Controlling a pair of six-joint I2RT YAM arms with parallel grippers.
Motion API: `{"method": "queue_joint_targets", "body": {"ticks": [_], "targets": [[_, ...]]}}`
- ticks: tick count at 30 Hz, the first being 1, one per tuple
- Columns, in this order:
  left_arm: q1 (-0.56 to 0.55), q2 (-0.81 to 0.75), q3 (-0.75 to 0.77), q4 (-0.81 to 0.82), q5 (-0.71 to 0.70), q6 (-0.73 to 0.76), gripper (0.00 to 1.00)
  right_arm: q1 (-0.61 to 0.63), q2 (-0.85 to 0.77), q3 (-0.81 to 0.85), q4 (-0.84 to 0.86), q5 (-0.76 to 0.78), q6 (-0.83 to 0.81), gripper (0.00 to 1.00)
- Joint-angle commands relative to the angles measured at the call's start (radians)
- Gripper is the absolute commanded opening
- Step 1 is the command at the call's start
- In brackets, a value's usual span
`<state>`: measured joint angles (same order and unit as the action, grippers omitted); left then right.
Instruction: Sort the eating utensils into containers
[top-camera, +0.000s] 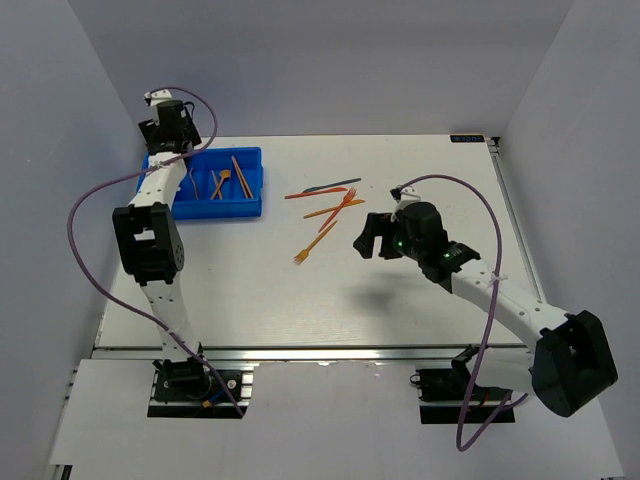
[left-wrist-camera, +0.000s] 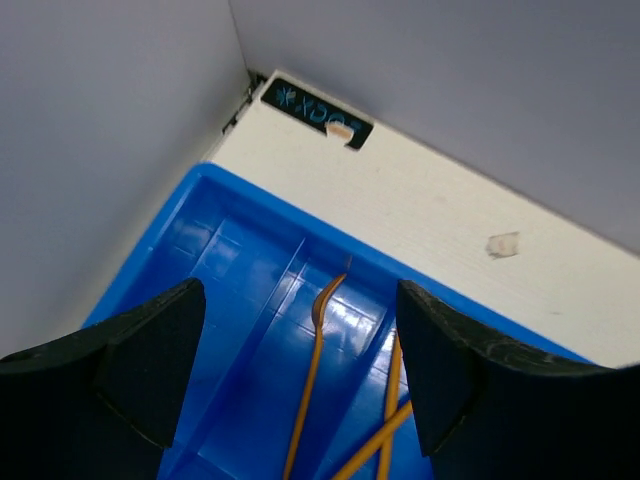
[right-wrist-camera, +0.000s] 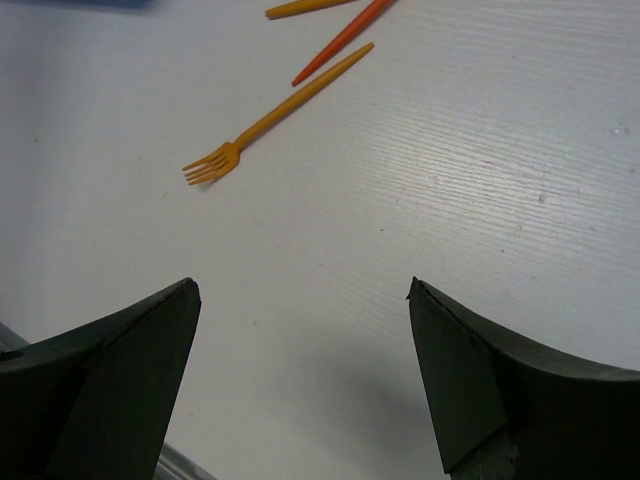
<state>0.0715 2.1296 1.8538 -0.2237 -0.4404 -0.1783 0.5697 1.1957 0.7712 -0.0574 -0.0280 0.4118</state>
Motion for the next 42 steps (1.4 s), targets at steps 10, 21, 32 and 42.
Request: {"method": "queue_joint_targets", "body": {"ticks": [10,21,32,42], "targets": [[-0.007,-0.600,-0.149,-0.253,0.188,-0.276,0.98,0.002,0.353,0.313,-0.182,0.360,0.077,0.89],[-0.102,-1.178,-0.942,-0.240,0.205,-0.190,0.98,0.013,0.663,0.641,-0.130,0.381,0.147,0.52],[-0.165,-1.260,-1.041,-0.269,0.130,-0.178,0.98,0.082,1.071,1.109,-0.427,0.511,0.226,0.43],[-0.165,-1.280,-1.045,-0.263,0.169,-0.178,0.98,0.088,1.151,1.117,-0.415,0.497,0.240,0.36]]}}
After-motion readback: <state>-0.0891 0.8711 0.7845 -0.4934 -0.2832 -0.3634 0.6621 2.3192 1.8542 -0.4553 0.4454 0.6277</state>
